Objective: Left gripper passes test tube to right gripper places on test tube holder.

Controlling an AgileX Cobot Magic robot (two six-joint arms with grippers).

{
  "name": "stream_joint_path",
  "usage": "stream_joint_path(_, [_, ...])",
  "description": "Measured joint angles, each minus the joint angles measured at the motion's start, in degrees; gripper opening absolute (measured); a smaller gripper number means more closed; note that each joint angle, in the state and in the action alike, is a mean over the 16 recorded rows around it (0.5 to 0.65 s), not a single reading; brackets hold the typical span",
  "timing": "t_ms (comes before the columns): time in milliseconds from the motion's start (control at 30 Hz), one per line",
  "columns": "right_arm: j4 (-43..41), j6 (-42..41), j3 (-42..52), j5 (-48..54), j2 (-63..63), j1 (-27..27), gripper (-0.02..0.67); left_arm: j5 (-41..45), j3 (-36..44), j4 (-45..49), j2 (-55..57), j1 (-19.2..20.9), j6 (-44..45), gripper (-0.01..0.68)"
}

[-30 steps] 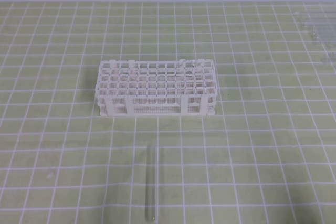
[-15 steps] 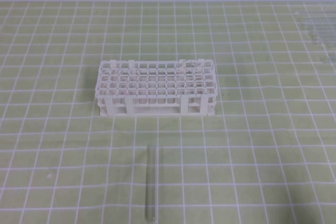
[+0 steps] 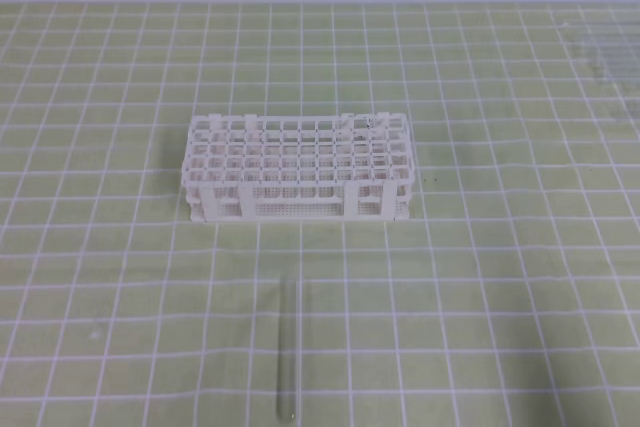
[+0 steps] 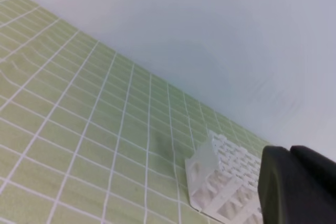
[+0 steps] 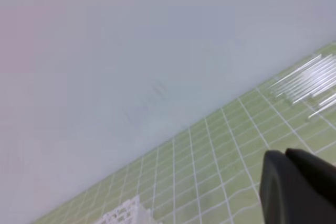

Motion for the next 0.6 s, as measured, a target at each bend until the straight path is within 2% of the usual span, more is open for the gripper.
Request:
stream_joint_path(300, [-1.0, -0.1, -8.2, 10.1, 4.9, 0.0, -0.018, 7.4, -7.0, -1.2, 5.1, 0.0, 0.3, -0.003])
stream_joint_path(600, [-8.8, -0.2, -23.4, 25.9, 20.7, 0.0, -0.018, 25.8, -23.2, -1.9, 23.9, 0.0, 6.3, -0.002])
